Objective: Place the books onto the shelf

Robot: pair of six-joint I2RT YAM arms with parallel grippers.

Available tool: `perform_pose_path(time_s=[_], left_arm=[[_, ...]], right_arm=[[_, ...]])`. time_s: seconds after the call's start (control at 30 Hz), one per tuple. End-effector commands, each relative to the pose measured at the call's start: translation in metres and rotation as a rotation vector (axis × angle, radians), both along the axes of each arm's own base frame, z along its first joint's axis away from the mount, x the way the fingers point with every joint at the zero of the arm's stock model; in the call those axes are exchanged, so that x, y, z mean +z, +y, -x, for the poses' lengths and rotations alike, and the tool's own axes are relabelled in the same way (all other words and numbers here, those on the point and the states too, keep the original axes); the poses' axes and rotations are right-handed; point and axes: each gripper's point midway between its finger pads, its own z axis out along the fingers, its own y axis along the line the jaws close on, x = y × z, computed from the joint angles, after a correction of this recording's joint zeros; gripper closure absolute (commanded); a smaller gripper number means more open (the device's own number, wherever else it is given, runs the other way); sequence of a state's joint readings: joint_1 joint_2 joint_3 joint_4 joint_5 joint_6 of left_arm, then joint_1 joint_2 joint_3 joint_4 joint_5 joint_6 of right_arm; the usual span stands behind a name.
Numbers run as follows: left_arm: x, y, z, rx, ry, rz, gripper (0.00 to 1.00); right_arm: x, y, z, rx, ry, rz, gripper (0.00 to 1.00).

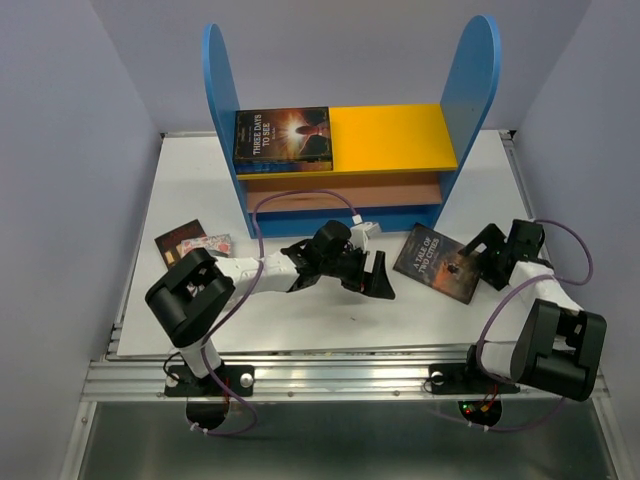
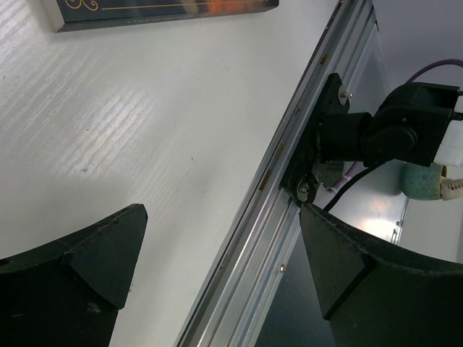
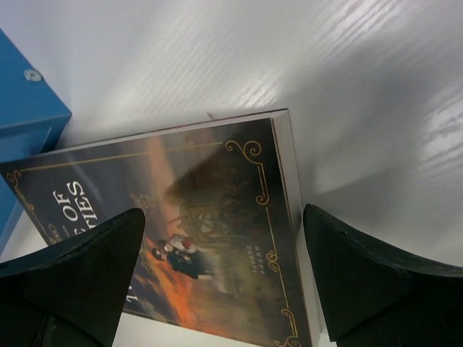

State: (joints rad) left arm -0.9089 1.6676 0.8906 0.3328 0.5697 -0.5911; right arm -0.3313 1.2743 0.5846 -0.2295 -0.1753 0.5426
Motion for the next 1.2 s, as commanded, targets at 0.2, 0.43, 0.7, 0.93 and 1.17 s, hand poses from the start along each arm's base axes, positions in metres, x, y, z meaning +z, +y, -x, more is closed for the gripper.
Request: perform_pose_path(time_s=[0.2,0.43,0.7,0.93,1.17], left_arm=[[0.017,-0.019,-0.011,-0.017,-0.045,0.045,0.01],[0.015,-0.022,-0.014,-0.013,-0.032,0.035,0.01],[0.003,-0.015,-0.023,0.053,0.008,-0.003,0.01],[-0.020,-0.006,-0.039,0.158,0.076,-0.079,0.01],[-0.032,-0.003,-0.067,0.318,0.138,-0.126,0.01]], right_arm=[[0.020,0.044,0.002,0.123,-0.080,-0.138,0.06],[0.032,0.100,0.042,0.250,-0.080,-0.190,0.07],[0.053,0.089,0.056,0.233,-0.055,-0.014,0.05],[0.057,0.071,0.019,0.245,-0.078,0.106,0.02],[0.047,0.103,-0.023,0.457,-0.214,0.027,0.01]])
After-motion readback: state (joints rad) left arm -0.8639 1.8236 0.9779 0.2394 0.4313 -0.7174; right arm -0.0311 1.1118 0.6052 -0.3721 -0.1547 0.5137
